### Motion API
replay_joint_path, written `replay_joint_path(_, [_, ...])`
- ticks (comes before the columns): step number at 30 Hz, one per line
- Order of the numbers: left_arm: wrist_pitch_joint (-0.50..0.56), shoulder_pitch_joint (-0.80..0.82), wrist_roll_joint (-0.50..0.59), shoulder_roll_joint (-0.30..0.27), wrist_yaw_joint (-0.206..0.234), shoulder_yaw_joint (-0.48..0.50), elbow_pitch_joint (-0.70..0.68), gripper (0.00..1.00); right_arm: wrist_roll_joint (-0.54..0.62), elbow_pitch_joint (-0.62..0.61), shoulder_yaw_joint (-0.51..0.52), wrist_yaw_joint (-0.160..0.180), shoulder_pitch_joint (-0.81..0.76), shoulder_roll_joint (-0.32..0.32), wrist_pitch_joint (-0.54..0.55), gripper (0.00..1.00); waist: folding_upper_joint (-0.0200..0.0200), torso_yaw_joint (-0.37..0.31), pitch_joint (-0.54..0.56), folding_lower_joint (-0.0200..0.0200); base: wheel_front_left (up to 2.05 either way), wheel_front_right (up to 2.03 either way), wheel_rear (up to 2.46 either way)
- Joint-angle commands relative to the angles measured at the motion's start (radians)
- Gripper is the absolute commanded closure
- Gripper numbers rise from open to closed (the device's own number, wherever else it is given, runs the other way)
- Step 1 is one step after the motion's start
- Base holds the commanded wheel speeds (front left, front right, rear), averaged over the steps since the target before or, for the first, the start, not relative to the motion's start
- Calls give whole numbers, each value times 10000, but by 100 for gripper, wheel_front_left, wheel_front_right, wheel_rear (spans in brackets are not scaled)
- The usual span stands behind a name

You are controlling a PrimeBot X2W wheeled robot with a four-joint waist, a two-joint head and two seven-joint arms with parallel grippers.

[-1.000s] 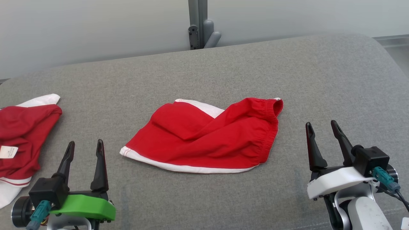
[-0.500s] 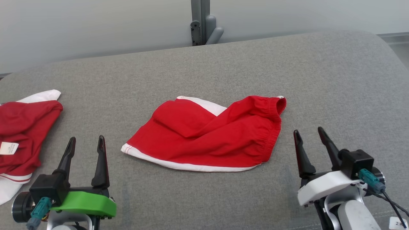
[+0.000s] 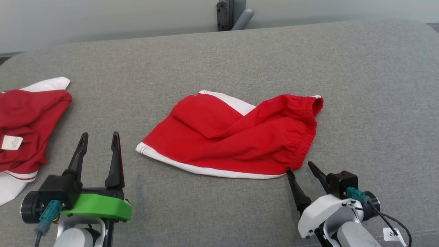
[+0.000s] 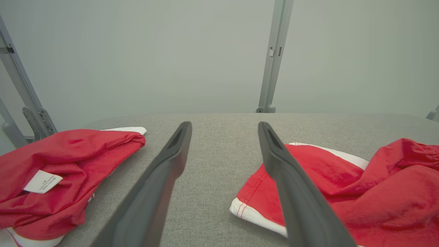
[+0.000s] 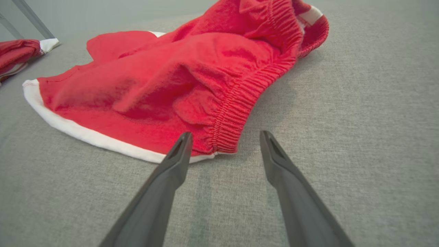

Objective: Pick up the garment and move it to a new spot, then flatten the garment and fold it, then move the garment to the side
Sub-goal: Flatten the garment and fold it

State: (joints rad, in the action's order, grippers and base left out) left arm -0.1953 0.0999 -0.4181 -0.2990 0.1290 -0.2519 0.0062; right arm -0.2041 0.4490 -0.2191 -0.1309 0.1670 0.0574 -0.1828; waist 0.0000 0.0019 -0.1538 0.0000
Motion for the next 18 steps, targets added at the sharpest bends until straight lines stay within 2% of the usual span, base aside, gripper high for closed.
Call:
replay_joint_path(1, [-60,181,50,19,-36,6,51,0,-97,142,-71,3,180,69,-98,0,0,83,-156,0,0,0,0])
replay_joint_path(2, [-97,215,40,23,-58,1,95,0,-102,284,-153,1,306,90,-157,0,0,93,-202,0,0,0,0])
replay_joint_path(3, [-105,246,30,23,-55,4,129,0,-131,408,-229,1,423,118,-196,54,0,100,-250,0,0,0,0])
replay_joint_path(4, [-127,276,17,25,-76,3,164,0,-159,502,-311,3,515,126,-244,93,0,109,-297,0,0,0,0])
replay_joint_path(5, [-159,302,10,30,-100,3,203,0,-174,574,-366,1,575,162,-281,100,0,117,-330,0,0,0,0])
replay_joint_path(12, [-293,387,-51,63,-76,47,370,0,-253,0,-783,3,300,438,-281,100,0,45,-465,0,0,0,0])
replay_joint_path(18, [-344,388,-65,18,-9,82,329,0,-596,-1741,-1155,3,-406,782,832,100,0,-192,-557,0,0,0,0])
